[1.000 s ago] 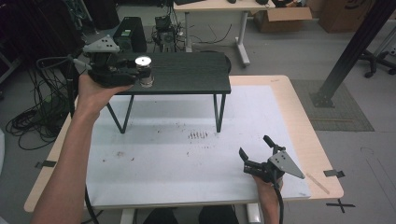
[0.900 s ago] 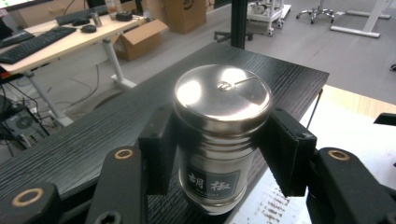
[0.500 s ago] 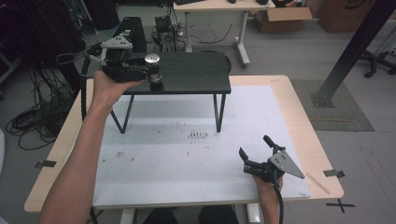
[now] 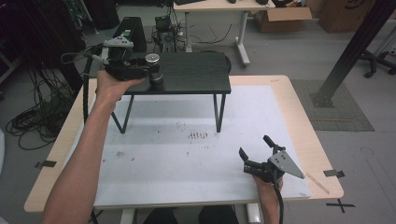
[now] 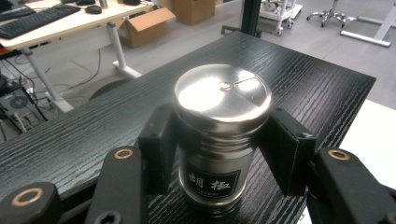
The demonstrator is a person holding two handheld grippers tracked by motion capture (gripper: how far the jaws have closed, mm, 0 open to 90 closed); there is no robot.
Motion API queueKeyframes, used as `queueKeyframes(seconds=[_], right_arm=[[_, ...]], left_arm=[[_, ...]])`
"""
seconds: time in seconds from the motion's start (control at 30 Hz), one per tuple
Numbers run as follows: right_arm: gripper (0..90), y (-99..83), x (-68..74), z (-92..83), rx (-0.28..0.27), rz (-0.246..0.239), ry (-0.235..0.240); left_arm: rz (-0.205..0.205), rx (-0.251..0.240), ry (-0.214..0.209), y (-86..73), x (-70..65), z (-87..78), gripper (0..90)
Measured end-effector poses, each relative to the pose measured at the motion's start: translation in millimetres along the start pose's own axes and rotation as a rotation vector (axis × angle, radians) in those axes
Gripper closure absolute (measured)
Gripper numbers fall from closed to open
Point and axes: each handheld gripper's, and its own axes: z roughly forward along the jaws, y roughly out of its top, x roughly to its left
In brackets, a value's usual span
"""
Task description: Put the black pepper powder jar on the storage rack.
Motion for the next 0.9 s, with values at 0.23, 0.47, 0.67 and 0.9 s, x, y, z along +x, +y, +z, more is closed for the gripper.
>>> queueKeyframes(seconds=[0.23, 0.47, 0.67, 0.9], right_arm=[[1.0, 0.0, 0.0, 0.0, 0.000, 0.000, 0.000], [1.1, 0.0, 0.1, 0.0, 0.000, -0.001, 0.000], [1.1, 0.0, 0.0, 0.0, 0.000, 0.000, 0.000], [1.1, 0.0, 0.0, 0.0, 0.000, 0.000, 0.000]], left_arm=[[-0.004, -0.007, -0.004, -1.7, 1.7, -0.2, 49.1], [0.004, -0.011, 0.000, -2.4, 1.2, 0.0, 49.1], [0.004, -0.012, 0.001, -2.4, 1.3, 0.0, 49.1], [0.005, -0.012, 0.002, -2.3, 1.5, 0.3, 49.1]])
